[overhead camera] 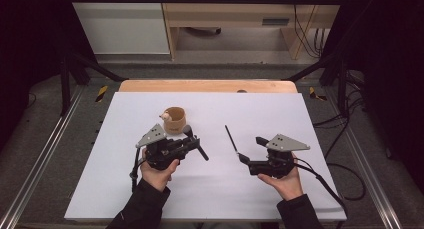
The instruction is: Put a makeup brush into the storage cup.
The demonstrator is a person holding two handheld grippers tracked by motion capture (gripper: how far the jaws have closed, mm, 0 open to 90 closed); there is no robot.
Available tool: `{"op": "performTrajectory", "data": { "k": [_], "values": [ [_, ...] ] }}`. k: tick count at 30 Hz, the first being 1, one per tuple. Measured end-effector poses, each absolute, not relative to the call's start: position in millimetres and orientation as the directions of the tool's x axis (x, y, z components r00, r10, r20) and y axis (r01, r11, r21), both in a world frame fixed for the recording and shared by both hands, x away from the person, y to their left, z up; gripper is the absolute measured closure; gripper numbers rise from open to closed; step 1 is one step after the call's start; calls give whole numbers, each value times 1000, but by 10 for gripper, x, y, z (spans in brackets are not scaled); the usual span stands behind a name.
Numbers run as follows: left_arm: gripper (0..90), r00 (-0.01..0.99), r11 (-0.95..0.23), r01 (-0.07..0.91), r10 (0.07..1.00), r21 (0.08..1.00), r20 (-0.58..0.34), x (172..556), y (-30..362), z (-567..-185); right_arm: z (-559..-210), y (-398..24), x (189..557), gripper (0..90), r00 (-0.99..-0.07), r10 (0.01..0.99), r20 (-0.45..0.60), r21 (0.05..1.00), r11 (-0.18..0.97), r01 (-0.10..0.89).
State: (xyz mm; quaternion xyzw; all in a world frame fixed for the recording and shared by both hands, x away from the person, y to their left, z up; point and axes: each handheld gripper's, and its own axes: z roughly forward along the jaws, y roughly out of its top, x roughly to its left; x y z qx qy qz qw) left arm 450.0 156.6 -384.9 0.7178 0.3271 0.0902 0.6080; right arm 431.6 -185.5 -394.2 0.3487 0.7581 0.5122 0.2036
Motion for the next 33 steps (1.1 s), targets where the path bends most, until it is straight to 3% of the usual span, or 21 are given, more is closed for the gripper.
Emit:
{"op": "performTrajectory", "data": {
  "k": [16,33],
  "values": [
    [765,713,-80,373,662,925,-230,4546,1860,-3747,-3946,-2147,4331,116,-612,787,78,912,191,363],
    [765,671,-131,369,723,920,-166,4670,2007,-3585,-3947,-2182,4305,90,-592,805,24,891,251,378]
  ]
}}
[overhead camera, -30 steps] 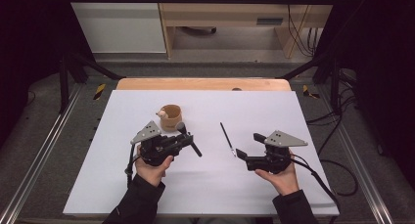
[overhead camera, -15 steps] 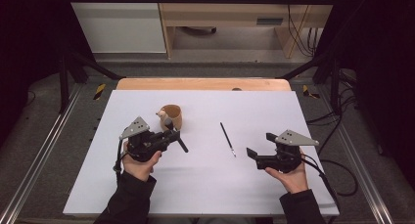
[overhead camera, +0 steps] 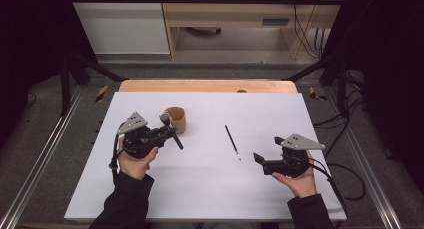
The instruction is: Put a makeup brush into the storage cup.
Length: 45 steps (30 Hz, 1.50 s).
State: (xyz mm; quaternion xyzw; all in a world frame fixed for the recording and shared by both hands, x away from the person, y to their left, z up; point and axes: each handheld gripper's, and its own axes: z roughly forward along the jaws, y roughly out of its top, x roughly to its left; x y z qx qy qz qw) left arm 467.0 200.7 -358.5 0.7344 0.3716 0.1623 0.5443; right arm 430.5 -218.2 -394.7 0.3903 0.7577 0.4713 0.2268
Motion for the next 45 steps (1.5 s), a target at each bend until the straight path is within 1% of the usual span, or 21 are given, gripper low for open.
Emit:
{"op": "performTrajectory", "data": {
  "k": [15,19,22,32,39,45],
  "values": [
    [764,650,-168,358,751,918,-116,4801,2031,-3429,-3928,-2211,4297,86,-578,816,19,899,240,368],
    [765,650,-175,347,753,921,-102,4835,2016,-3367,-3944,-2251,4309,89,-572,819,49,905,207,372],
    [765,650,-179,342,754,923,-94,4867,2003,-3323,-3957,-2268,4312,89,-565,825,31,901,222,373],
    [765,639,-196,326,767,925,-62,4984,1978,-3222,-3981,-2315,4323,87,-562,827,37,905,211,370],
    [765,625,-193,325,778,926,-57,5080,1997,-3171,-3981,-2328,4309,83,-563,826,27,909,214,357],
    [765,618,-192,325,784,926,-54,5150,2000,-3155,-4018,-2393,4311,89,-557,829,57,911,185,369]
  ]
}}
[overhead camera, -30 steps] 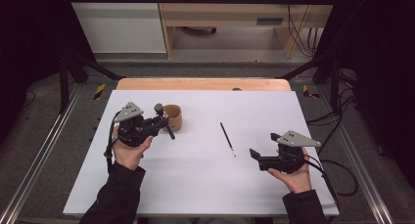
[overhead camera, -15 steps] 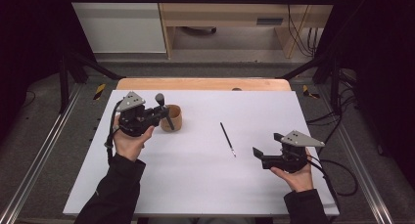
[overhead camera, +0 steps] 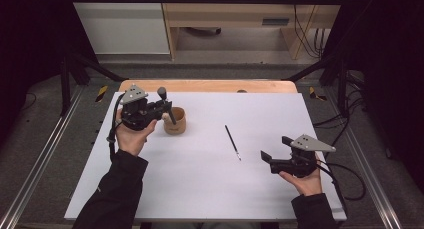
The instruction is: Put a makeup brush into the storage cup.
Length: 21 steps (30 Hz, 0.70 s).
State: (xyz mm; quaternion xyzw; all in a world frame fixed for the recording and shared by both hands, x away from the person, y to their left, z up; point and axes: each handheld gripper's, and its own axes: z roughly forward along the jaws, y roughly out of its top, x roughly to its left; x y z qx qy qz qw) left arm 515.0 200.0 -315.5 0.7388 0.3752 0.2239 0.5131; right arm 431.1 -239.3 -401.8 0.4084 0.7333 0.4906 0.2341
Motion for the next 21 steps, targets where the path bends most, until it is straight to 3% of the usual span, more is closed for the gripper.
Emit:
{"op": "performTrajectory", "data": {
  "k": [21],
  "values": [
    [765,576,-209,346,817,915,-32,5486,1987,-3222,-4045,-2427,4307,83,-552,832,48,909,193,371]
  ]
}}
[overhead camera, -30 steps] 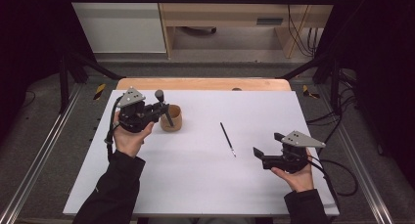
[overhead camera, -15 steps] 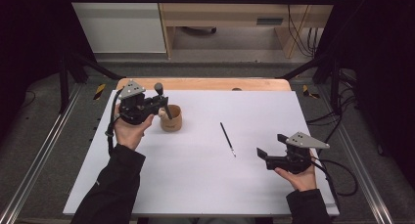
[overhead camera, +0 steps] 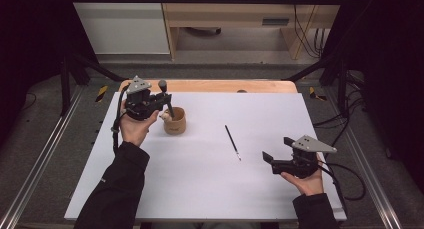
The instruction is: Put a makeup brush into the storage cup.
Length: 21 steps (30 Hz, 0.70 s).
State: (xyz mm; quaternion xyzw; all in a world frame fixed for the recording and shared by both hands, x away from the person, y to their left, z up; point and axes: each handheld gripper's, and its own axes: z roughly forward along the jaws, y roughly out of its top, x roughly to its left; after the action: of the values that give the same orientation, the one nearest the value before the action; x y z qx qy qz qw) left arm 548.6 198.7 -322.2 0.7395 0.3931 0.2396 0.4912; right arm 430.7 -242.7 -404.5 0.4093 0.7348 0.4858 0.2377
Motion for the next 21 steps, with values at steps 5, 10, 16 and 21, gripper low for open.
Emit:
{"op": "performTrajectory", "data": {
  "k": [5,10,16,21],
  "values": [
    [765,575,-218,345,818,913,-22,5562,1956,-3271,-4039,-2431,4303,82,-552,832,50,910,190,368],
    [765,564,-229,355,826,906,-12,5639,1936,-3326,-4031,-2440,4300,82,-552,833,49,912,187,364],
    [765,552,-239,374,834,896,-8,5724,1920,-3397,-4024,-2447,4297,82,-551,833,51,914,183,361],
    [765,543,-251,392,840,885,-2,5796,1889,-3474,-4020,-2447,4294,83,-553,832,52,915,182,359]
  ]
}}
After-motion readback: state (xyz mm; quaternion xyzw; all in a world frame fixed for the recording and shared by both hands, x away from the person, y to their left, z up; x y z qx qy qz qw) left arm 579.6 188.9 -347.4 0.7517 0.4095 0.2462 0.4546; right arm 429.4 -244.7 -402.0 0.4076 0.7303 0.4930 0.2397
